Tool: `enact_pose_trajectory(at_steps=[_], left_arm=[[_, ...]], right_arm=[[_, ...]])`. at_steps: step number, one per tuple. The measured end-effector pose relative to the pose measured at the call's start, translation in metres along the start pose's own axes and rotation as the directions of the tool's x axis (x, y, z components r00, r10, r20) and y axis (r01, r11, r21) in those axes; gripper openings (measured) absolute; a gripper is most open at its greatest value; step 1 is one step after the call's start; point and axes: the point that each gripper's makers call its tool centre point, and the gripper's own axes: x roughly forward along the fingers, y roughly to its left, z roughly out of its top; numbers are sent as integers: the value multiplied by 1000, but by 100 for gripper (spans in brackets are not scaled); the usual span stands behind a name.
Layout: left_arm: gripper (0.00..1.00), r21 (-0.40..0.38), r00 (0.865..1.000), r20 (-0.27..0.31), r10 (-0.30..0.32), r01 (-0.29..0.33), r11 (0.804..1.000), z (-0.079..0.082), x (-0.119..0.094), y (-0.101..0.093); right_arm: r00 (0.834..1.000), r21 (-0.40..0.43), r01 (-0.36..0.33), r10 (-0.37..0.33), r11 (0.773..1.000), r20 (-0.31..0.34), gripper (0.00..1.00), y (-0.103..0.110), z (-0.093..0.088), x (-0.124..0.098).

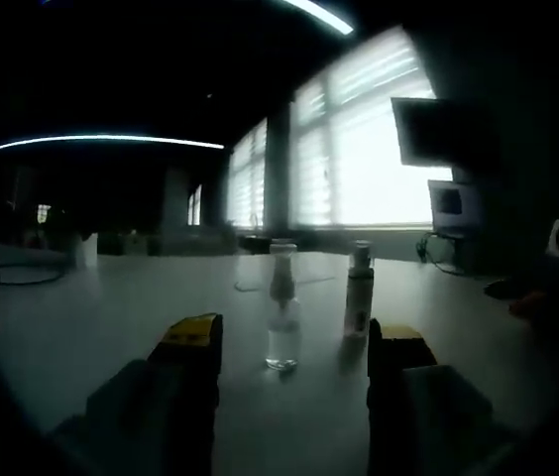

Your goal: Clamp pump bottle remove cover press pump head put on cover

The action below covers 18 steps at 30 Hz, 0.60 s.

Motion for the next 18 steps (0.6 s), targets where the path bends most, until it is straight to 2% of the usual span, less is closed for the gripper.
enact_pose_trajectory(at_steps=[11,18], left_arm=[[51,-2,999,-24,23,-23,1000,-8,26,7],[50,-1,999,-29,32,-32,999,-12,34,10]], right_arm=[[1000,1,-2,2,1000,1,29,-2,0,0],[1000,3,-4,4,1000,3,29,-3,0,0]])
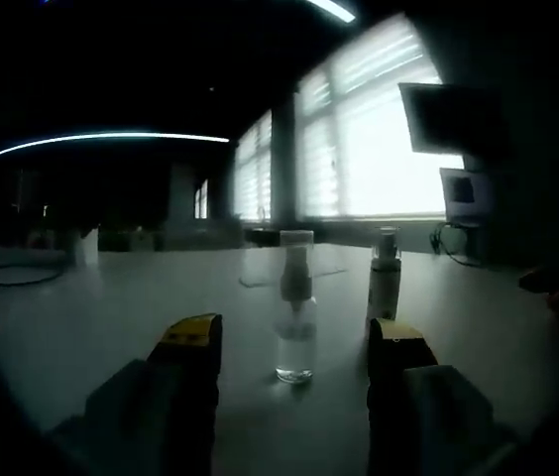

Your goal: Clamp pump bottle remove cover press pump head put on cover

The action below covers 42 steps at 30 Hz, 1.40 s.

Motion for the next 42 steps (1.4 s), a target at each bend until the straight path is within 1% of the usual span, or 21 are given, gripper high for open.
enact_pose_trajectory(at_steps=[2,5,9,12,15,17,20,22,31,33,42], left_arm=[[49,-6,1000,-2,7,-7,1000,-2,3,1],[49,-14,1000,0,15,-15,1000,0,4,4],[48,-6,1000,-5,14,-14,1000,-1,16,1],[48,1,1000,-6,12,-12,1000,0,23,-5],[48,-4,1000,-10,20,-20,1000,-4,28,-2],[48,-1,1000,-12,25,-25,1000,-3,29,-3],[47,-4,999,-7,31,-31,1000,-3,30,1],[46,1,999,-6,31,-31,1000,-2,32,0],[41,3,1000,-1,24,-24,1000,-2,41,-5],[39,-7,1000,2,27,-27,1000,-2,41,-2],[33,-6,1000,15,23,-23,1000,0,45,-7]], right_arm=[[1000,1,-1,1,1000,0,29,-1,-1,0],[1000,1,-1,1,1000,0,29,-2,-1,0],[1000,1,-1,1,1000,0,29,0,-1,0],[1000,2,1,-1,1000,0,29,0,0,0],[1000,3,1,-1,1000,-1,29,-1,-1,0],[1000,4,0,0,1000,-2,29,0,-1,0],[1000,4,-2,2,1000,-1,29,1,0,0],[1000,4,-2,2,1000,0,29,0,0,0],[1000,4,-3,3,1000,2,29,2,0,-1],[1000,4,-3,3,1000,1,29,2,0,-1],[1000,2,-4,4,1000,-1,29,4,-1,-1]])
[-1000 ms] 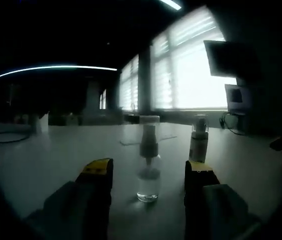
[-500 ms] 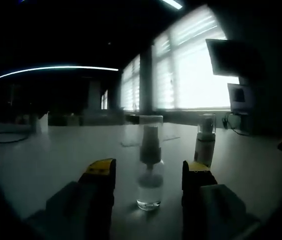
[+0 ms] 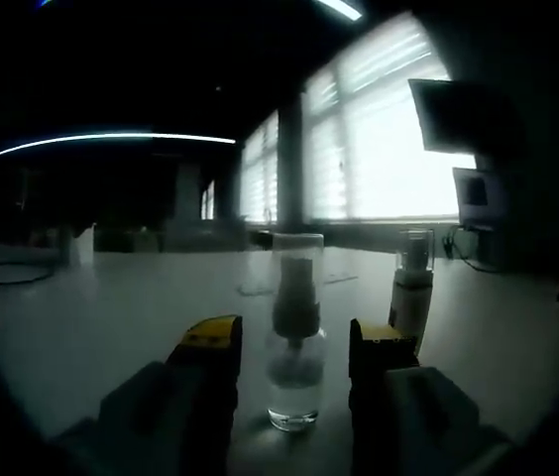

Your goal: Clamp pump bottle remove cover press pump head put on cover

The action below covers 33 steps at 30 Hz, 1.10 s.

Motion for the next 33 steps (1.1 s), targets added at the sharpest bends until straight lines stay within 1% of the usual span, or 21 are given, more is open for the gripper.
enact_pose_trajectory(at_steps=[6,12,19,33], left_arm=[[31,6,1000,-5,-10,10,1000,-1,2,-2],[26,5,1000,-3,5,-5,1000,-1,2,2],[23,7,1000,-4,-1,1,1000,-2,3,-1],[18,7,1000,-5,-7,7,1000,-2,6,0]], right_arm=[[1000,0,-1,1,1000,2,29,0,0,0],[1000,-1,-2,2,1000,1,29,-1,0,0],[1000,-2,-2,2,1000,0,29,0,0,0],[1000,-2,-3,3,1000,1,29,1,1,0]])
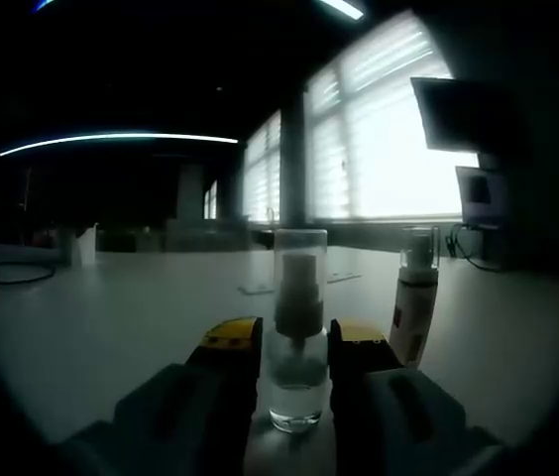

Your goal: Clamp pump bottle remove cover press pump head put on cover

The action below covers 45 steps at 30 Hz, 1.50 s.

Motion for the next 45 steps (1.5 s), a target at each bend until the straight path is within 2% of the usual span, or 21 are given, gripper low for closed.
enact_pose_trajectory(at_steps=[5,8,11,20,34,45], left_arm=[[16,-6,1000,1,-6,6,1000,0,-1,-1],[16,-70,1000,3,-15,15,997,0,0,-1],[16,-79,1000,1,-10,10,997,-1,4,4],[16,-8,1000,6,-28,28,1000,0,2,0],[15,-29,1000,5,-28,29,999,0,-2,1],[15,-33,998,5,-57,57,998,2,-8,0]], right_arm=[[1000,-1,0,0,1000,0,28,-1,0,0],[1000,0,0,0,1000,1,28,-1,0,0],[1000,2,-2,2,1000,2,28,-2,0,-1],[1000,1,-3,3,1000,1,28,0,0,0],[1000,-3,-3,3,1000,1,28,0,-1,0],[1000,-6,-4,4,1000,-3,27,-1,-1,1]])
